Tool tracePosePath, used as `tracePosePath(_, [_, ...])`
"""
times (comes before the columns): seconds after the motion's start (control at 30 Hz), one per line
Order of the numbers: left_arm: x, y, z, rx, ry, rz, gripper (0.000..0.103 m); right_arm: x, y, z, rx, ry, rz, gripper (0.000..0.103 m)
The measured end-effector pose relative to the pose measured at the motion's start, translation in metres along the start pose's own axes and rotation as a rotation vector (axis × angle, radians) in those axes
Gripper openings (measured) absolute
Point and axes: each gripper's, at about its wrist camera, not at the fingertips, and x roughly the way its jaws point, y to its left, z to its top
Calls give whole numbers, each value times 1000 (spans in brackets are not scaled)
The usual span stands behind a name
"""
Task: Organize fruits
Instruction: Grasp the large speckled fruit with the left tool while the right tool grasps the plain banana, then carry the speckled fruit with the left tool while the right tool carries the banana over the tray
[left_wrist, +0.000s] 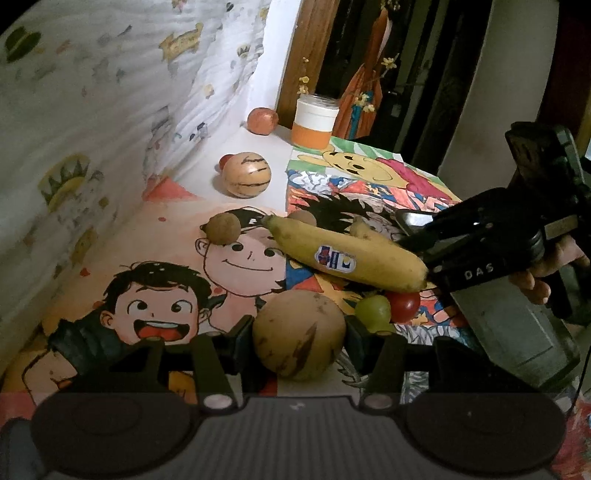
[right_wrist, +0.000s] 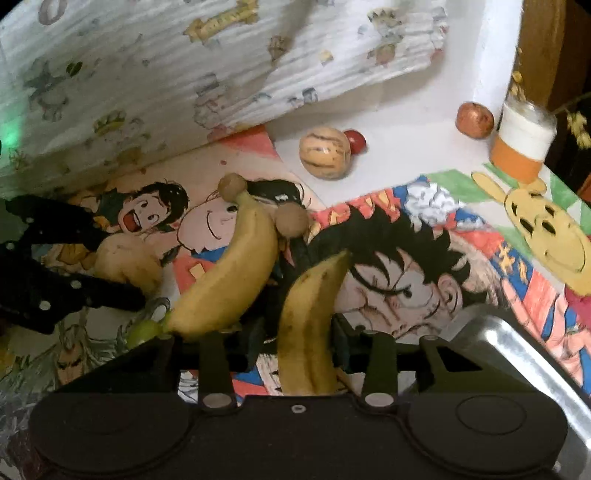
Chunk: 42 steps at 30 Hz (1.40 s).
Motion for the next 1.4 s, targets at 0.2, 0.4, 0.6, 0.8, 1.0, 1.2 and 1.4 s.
tracePosePath(0.2, [2, -5, 0, 40, 3, 24, 57, -2, 2, -6, 51, -44, -38, 32])
tracePosePath(0.4, [1, -5, 1, -3, 3, 37, 56, -7, 10, -13, 105, -96, -92, 31])
tracePosePath(0.6, [-12, -9, 16, -39, -49, 37, 56, -30, 11, -21, 202, -217, -102, 31])
tracePosePath(0.8, [-12, -31, 38, -59, -93, 16, 56, -65, 0, -31, 269, -300, -150, 31])
tracePosePath(1.0, [11, -65, 64, -43, -108, -20, 56, -101, -32, -55, 343, -367, -300, 31])
tracePosePath(1.2, [46, -107, 84, 29, -97, -84, 56, -115, -72, -82, 403, -349, -393, 31])
tracePosePath(1.4, [81, -142, 89, 77, -55, -117, 56, -115, -91, -109, 412, -306, -416, 31])
